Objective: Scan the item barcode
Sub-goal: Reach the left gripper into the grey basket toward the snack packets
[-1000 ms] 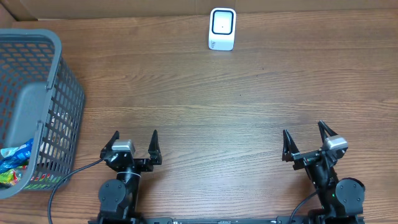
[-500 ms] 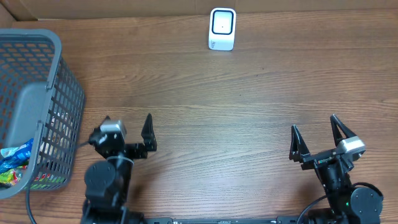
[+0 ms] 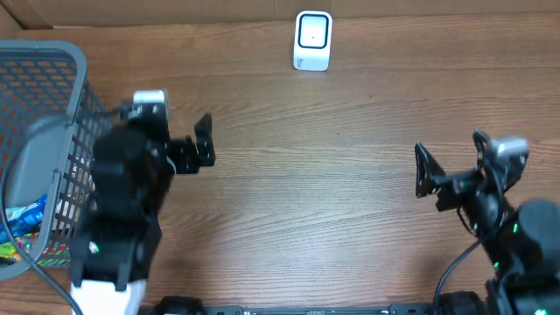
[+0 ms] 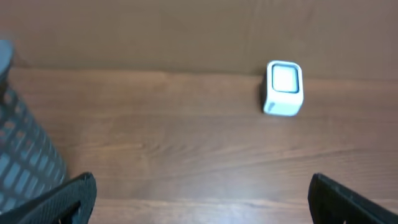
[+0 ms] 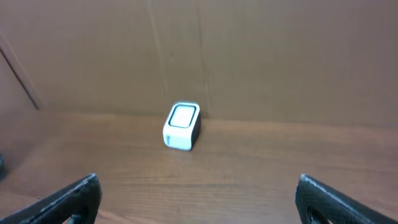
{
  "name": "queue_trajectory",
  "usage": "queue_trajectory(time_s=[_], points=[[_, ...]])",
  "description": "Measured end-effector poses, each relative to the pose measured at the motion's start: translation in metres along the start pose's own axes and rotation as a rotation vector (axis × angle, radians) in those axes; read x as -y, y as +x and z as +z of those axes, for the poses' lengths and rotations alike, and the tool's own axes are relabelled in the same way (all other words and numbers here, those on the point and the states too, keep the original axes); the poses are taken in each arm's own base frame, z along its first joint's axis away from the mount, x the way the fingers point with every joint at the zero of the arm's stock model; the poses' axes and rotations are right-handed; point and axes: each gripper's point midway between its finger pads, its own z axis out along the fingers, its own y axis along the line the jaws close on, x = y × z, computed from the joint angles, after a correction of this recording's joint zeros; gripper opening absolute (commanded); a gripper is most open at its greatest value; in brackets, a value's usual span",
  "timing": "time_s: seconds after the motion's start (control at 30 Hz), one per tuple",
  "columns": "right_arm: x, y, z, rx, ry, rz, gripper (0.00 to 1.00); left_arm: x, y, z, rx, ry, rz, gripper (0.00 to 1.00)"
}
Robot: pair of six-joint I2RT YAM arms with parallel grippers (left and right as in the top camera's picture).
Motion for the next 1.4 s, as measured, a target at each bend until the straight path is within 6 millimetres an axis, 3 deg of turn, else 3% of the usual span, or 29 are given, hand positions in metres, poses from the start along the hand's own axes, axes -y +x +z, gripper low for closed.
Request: queue_trajectory(time_s=[0.2, 0.4, 0.67, 0.8, 0.9, 1.03, 1.13, 1.23, 1.4], points=[[0.002, -0.016, 0.021, -0.206, 0.013, -0.014, 1.0, 0.013, -0.041, 0.002, -0.15, 0.063, 0.022, 1.0], [0.007, -0.006, 0.047, -0.453, 0.025, 0.01, 1.0, 0.022, -0.067, 0.003, -0.227, 0.137, -0.007, 1.0], [0.008, 0.036, 0.082, -0.638, 0.009, 0.099, 1.0, 0.034, -0.049, 0.031, -0.334, 0.214, -0.012, 1.0], [0.002, 0.046, 0.09, -0.679, -0.03, 0.135, 1.0, 0.024, -0.044, 0.045, -0.37, 0.209, -0.051, 1.0], [-0.001, 0.049, 0.09, -0.69, -0.046, 0.15, 1.0, -0.013, -0.055, 0.039, -0.348, 0.129, -0.145, 0.92], [-0.003, 0.049, 0.09, -0.69, -0.058, 0.159, 1.0, -0.097, -0.066, 0.007, -0.297, -0.109, -0.37, 0.91], [-0.004, 0.049, 0.09, -0.691, -0.061, 0.161, 1.0, -0.162, -0.05, -0.026, -0.296, -0.332, -0.548, 0.94], [-0.004, 0.049, 0.09, -0.691, -0.061, 0.162, 1.0, -0.201, -0.025, -0.054, -0.333, -0.511, -0.684, 1.0], [-0.005, 0.049, 0.09, -0.691, -0.064, 0.162, 1.0, -0.241, 0.004, -0.085, -0.353, -0.712, -0.84, 1.0]])
